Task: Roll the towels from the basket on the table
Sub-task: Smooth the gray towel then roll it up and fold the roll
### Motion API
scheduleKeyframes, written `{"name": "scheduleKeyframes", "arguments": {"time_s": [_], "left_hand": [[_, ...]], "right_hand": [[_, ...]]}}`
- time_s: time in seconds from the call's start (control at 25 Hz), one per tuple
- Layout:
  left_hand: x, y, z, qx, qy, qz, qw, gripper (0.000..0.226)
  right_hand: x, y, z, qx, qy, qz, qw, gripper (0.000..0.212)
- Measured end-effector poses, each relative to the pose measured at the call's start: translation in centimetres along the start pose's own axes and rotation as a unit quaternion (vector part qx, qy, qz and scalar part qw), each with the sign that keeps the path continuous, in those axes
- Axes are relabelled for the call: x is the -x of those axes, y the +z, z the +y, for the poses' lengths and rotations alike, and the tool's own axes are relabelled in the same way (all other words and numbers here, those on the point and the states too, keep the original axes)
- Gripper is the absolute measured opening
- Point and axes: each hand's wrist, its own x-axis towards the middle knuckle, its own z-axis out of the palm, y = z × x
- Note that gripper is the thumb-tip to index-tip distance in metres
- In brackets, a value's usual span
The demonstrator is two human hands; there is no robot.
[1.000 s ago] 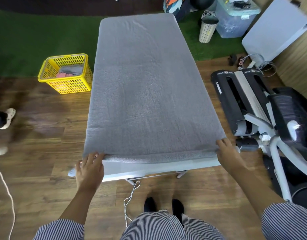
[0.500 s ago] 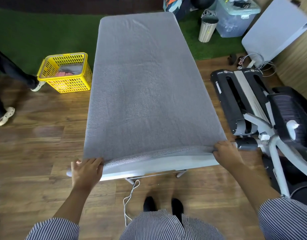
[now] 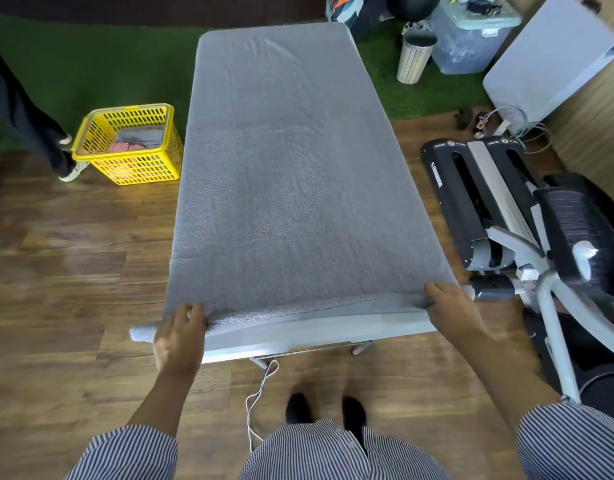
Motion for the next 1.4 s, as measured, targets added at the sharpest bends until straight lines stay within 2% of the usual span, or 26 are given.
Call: {"name": "scheduleKeyframes", "arguments": {"time_s": [0.12, 0.24, 0.4, 0.48, 0.56, 0.64, 0.76, 0.96, 1.04, 1.08, 1.2, 1.32, 1.4], "left_hand": [[0.8, 0.4, -0.8, 0.026, 0.034, -0.003, 0.999, 0.025], [1.4, 0.4, -1.8, 0.035, 0.054, -0.038, 0.997, 0.039], [1.1, 0.1, -2.5, 0.003, 0.042, -0.031, 0.999, 0.035], [1.0, 0.0, -2.6, -0.004, 0.037, -0.037, 0.999, 0.032], [1.3, 0.1, -3.2, -0.004, 0.049, -0.043, 0.998, 0.033], [1.3, 0.2, -3.7, 0.010, 0.046, -0.048, 0.998, 0.036], [1.0, 0.2, -3.2, 0.016, 0.035, -0.017, 0.999, 0.038], [0.9, 0.5, -2.0, 0.048, 0.040, -0.041, 0.997, 0.040], [0.6, 0.6, -2.0, 0.063, 0.035, -0.047, 0.996, 0.039], [0.5, 0.8, -2.1, 0.069, 0.040, -0.048, 0.996, 0.039], [0.1, 1.5, -2.2, 0.069, 0.064, -0.050, 0.994, 0.037], [-0.1, 1.3, -2.5, 0.059, 0.063, -0.074, 0.994, 0.043], [0.0, 1.1, -2.8, 0.047, 0.069, -0.083, 0.993, 0.050]], "right_hand": [[-0.1, -0.1, -0.1, -0.017, 0.010, 0.004, 1.000, 0.028], [-0.4, -0.1, 0.0, -0.027, 0.029, 0.003, 0.999, 0.022], [-0.4, 0.0, 0.2, -0.018, 0.015, 0.008, 1.000, 0.016], [-0.5, -0.5, -0.1, -0.002, 0.024, -0.036, 0.999, 0.014], [-0.6, -0.8, -0.4, 0.021, 0.025, -0.095, 0.995, 0.021], [-0.8, -1.1, -0.5, 0.022, 0.033, -0.113, 0.993, 0.028], [-1.3, -1.3, -0.4, 0.027, 0.031, -0.050, 0.998, 0.013], [-1.2, -0.9, 0.5, 0.029, -0.009, -0.029, 0.999, 0.027], [-0.4, -1.1, 0.4, 0.015, -0.042, 0.008, 0.999, 0.018], [0.0, -1.1, 0.4, -0.008, -0.038, 0.011, 0.999, 0.015], [0.5, -0.1, 0.3, -0.036, -0.008, -0.011, 0.999, 0.024], [-0.2, -0.4, -0.2, -0.055, 0.017, -0.027, 0.998, 0.013], [-0.8, -0.7, 0.0, -0.029, 0.025, -0.030, 0.999, 0.006]]}}
